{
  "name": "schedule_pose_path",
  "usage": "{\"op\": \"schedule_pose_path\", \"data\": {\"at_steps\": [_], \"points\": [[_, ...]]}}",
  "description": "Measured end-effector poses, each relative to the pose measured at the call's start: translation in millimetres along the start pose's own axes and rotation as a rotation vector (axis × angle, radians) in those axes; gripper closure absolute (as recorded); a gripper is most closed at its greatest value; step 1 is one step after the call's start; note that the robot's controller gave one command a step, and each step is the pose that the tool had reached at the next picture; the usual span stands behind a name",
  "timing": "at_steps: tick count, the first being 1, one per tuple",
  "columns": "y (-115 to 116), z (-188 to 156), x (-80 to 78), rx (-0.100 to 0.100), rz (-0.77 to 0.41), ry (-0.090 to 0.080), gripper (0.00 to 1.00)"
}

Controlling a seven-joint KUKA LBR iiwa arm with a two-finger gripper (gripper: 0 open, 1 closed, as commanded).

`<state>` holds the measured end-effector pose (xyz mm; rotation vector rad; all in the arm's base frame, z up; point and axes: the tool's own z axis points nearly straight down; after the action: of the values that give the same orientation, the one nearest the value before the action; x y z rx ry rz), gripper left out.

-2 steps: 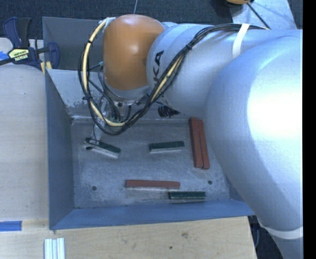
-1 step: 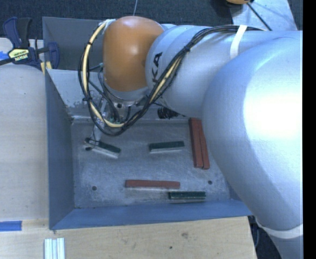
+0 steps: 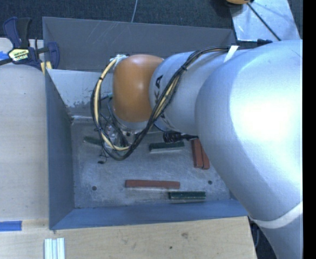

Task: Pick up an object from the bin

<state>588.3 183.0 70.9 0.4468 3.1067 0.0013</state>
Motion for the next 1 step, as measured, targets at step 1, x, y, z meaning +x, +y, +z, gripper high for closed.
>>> {"op": "schedule_pose_path", "data": {"at_steps": [1], "points": [[0.0,-0.1,0.0,0.000,0.001,0.000,1.00]]}}
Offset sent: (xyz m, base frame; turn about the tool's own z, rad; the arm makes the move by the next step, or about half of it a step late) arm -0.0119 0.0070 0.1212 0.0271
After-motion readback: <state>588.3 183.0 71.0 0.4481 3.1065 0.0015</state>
